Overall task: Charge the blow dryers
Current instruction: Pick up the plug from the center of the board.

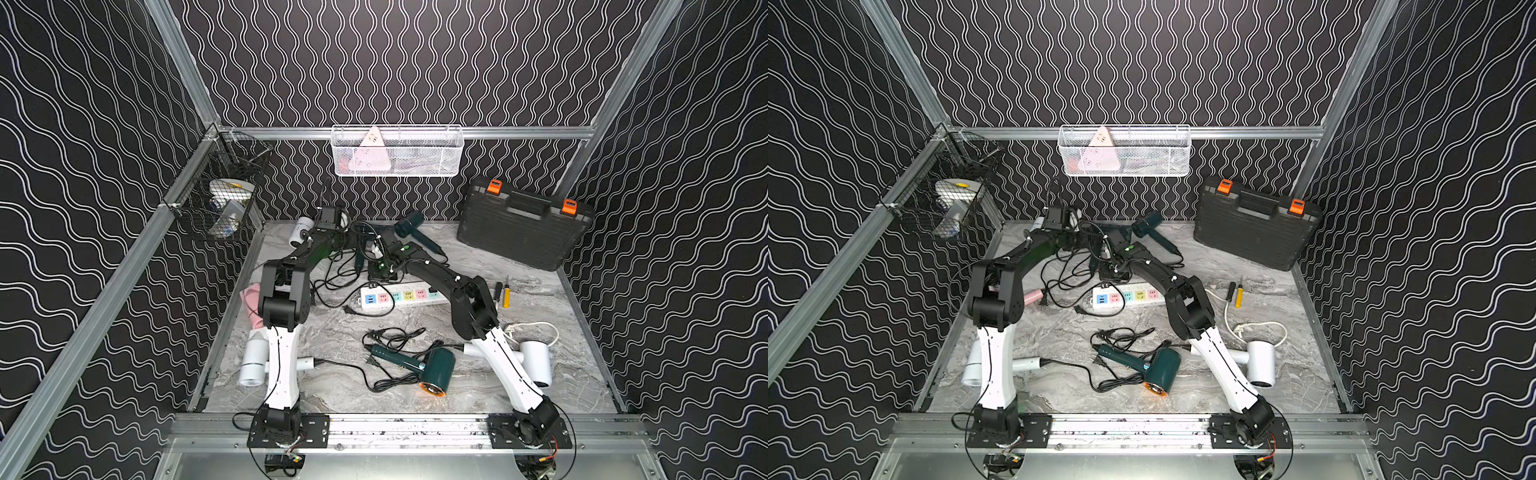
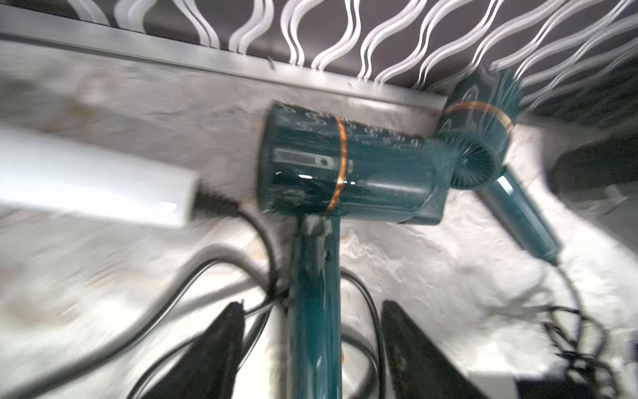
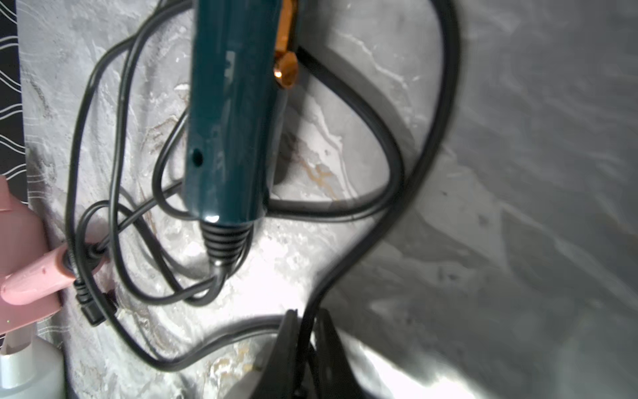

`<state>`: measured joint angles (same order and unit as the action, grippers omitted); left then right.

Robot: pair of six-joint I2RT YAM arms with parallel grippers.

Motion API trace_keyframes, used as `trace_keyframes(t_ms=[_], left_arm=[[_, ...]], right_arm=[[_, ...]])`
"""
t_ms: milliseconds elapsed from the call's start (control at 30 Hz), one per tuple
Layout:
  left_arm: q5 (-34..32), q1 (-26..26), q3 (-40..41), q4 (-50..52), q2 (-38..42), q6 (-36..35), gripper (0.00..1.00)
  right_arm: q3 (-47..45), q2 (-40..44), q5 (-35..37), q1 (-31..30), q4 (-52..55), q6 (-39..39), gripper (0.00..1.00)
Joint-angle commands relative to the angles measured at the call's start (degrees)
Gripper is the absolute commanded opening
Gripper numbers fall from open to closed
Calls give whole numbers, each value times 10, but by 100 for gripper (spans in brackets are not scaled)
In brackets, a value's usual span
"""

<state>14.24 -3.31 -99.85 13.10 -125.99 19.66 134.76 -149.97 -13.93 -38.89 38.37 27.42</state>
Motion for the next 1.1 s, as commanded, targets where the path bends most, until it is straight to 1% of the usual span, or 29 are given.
trace_keyframes(t_ms=[0, 133, 233, 300, 400, 500, 600, 733, 800, 833, 900, 967, 1000, 1067], left_arm=[[11, 16, 62, -44, 55, 63, 78], [3, 28, 170, -97, 139, 134, 90], [0, 16, 284, -185, 212, 185, 99], [-12, -3, 361, -252, 265, 207, 99], [-42, -41, 450, -321, 333, 213, 99], [-64, -88, 522, -380, 386, 190, 99], [-63, -116, 584, -424, 415, 167, 99], [-4, -122, 643, -476, 436, 148, 99], [21, -121, 660, -474, 446, 133, 99], [38, -122, 667, -489, 444, 135, 99], [85, -122, 666, -523, 424, 153, 98], [128, -122, 653, -555, 400, 172, 94], [141, -122, 650, -565, 391, 180, 92], [147, -122, 648, -573, 376, 188, 88]], right_arm=[[-25, 37, 13, 2, -36, 10, 7], [-60, 73, 16, 6, -69, 17, 5], [-87, 98, 9, 7, -100, 25, 2], [-109, 117, -1, 8, -122, 33, 0], [-145, 149, -16, 9, -154, 45, 0], [-185, 187, -36, 10, -188, 61, 0], [-233, 229, -46, 11, -219, 74, 0], [-297, 275, -56, 10, -259, 93, 0], [-327, 293, -61, 10, -279, 105, 0], [-339, 300, -61, 10, -288, 110, 0], [-363, 314, -65, 9, -310, 124, 0], [-382, 325, -60, 8, -324, 133, 0], [-389, 328, -57, 7, -328, 136, 0], [-402, 335, -59, 6, -338, 144, 0]])
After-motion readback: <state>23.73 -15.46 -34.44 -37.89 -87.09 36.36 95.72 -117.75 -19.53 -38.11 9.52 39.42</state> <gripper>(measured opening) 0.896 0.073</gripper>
